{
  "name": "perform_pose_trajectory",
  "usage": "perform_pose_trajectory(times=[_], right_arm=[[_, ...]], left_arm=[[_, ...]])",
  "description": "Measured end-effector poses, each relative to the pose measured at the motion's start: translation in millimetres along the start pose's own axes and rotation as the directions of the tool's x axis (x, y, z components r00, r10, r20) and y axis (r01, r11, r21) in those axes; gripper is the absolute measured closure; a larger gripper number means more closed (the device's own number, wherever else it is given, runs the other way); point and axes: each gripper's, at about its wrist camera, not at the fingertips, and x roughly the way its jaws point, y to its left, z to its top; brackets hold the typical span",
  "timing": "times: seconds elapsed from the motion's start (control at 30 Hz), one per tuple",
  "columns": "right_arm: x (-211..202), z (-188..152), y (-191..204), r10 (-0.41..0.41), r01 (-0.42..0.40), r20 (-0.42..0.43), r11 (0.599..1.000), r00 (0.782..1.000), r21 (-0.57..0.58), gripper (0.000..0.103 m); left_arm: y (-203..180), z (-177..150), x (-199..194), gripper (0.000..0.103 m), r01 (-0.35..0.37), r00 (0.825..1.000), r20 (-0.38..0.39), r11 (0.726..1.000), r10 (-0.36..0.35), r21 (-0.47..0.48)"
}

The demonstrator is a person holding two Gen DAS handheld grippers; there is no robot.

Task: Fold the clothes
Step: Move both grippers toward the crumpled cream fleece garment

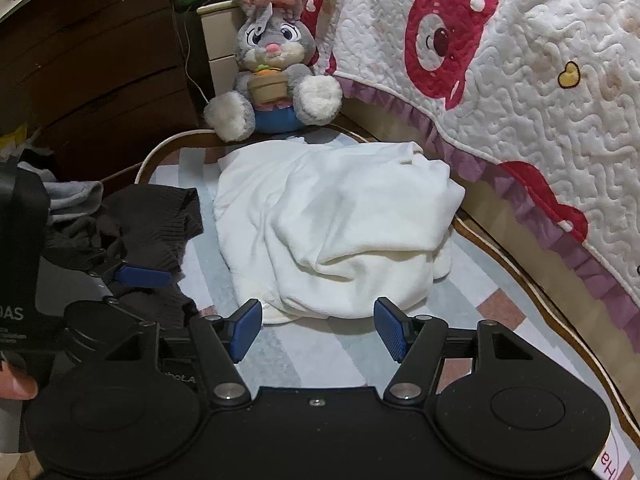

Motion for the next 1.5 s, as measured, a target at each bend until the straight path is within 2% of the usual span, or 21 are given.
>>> perform_pose_trajectory(times=[0.3,0.43,0.6,0.93,1.27,1.5], right_arm=[[-2,0,2,-0.008,0.008,0.0,1.0,1.0,-0.003,0.035],[-4,-1,0,-0.025,0.025,0.005,1.0,1.0,0.005,0.035],[-11,-1,-5,-0.038,0.037,0.022,0.999,0.999,0.032,0.035],[-8,-6,-18,-0.055,0.055,-0.001,0.995,0.998,0.089,0.035],[-6,-13,-43,-0.099,0.102,-0.022,0.972,0.995,0.213,0.034],[-4,-17,-40,-0.083,0.088,-0.036,0.975,0.996,0.202,0.034]], left_arm=[[-13,-3,-1,0.0,0.007,1.0,-0.003,1.0,-0.007,-0.009],[6,2,3,0.0,0.029,1.0,-0.013,0.999,-0.029,-0.022],[4,0,3,0.0,0.028,1.0,-0.012,0.999,-0.028,-0.018],[3,0,-3,0.0,0.052,0.999,-0.003,0.999,-0.052,-0.011],[3,-1,-4,0.0,0.058,0.998,-0.008,0.998,-0.058,-0.018],[3,0,-3,0.0,0.056,0.998,-0.012,0.998,-0.057,-0.017]])
